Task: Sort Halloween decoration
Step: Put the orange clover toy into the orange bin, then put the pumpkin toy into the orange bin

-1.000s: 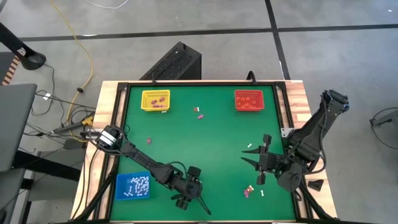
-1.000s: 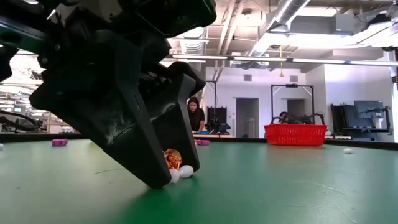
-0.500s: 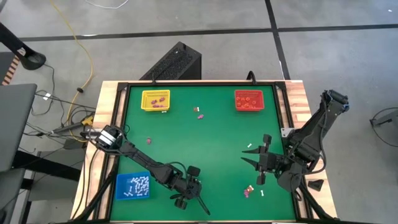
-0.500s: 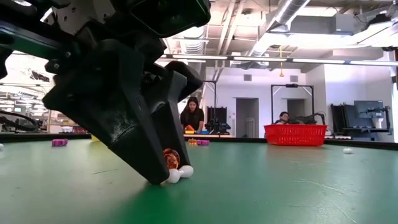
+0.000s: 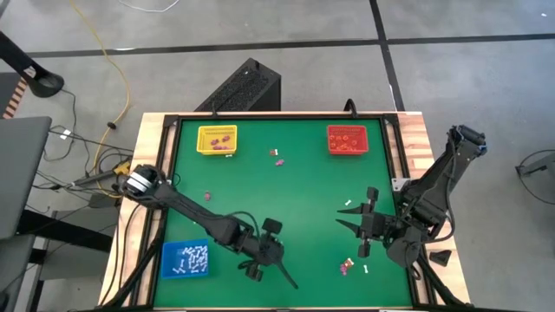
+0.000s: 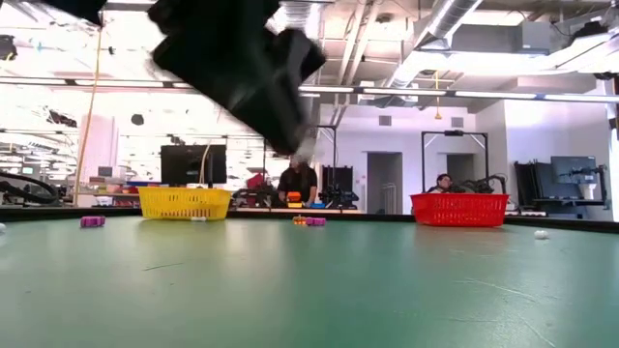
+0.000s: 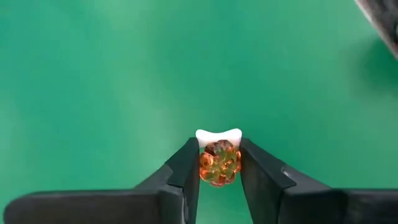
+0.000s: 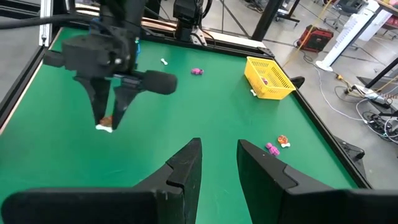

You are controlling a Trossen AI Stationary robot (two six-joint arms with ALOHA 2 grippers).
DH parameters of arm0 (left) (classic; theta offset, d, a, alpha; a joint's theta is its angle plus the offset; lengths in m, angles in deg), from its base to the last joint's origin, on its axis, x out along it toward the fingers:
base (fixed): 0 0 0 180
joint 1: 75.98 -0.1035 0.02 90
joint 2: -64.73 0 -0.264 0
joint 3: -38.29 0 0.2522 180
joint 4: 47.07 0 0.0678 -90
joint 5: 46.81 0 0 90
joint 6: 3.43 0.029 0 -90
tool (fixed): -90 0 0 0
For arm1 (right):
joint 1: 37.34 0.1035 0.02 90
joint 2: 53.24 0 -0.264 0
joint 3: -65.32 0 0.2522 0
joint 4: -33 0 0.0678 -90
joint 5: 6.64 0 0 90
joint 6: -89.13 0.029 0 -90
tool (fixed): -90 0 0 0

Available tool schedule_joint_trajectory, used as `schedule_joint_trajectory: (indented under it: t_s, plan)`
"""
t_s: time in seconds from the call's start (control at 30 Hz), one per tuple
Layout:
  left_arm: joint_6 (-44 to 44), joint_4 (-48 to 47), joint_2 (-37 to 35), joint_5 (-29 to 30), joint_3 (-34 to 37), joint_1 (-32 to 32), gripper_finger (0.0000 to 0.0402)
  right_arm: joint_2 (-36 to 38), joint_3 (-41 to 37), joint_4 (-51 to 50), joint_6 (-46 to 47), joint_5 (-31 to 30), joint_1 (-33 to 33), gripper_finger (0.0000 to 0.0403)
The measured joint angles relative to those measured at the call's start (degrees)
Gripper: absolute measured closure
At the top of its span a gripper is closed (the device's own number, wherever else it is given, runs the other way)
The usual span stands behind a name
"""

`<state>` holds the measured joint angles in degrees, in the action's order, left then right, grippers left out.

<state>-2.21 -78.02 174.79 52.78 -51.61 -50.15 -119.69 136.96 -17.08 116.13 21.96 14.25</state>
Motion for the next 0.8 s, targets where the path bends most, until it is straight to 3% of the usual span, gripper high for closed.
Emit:
schedule_joint_trajectory:
  t_s: [0.27,0.5,0.8]
  plan:
    - [2.2,-0.1,-1.3,-0.6,0.1,-4.2,0.033,0.0,0.0,0.0,0.0,0.0,0.0,0.0271]
    - [-3.5,-1.0,1.0,-9.5,0.4,-7.6,0.0332,0.0,0.0,0.0,0.0,0.0,0.0,0.0271]
    - [-0.4,3.5,1.9,-6.5,0.4,-7.7,0.0369,-0.4,0.0,0.0,-0.1,0.3,0.0,0.0271]
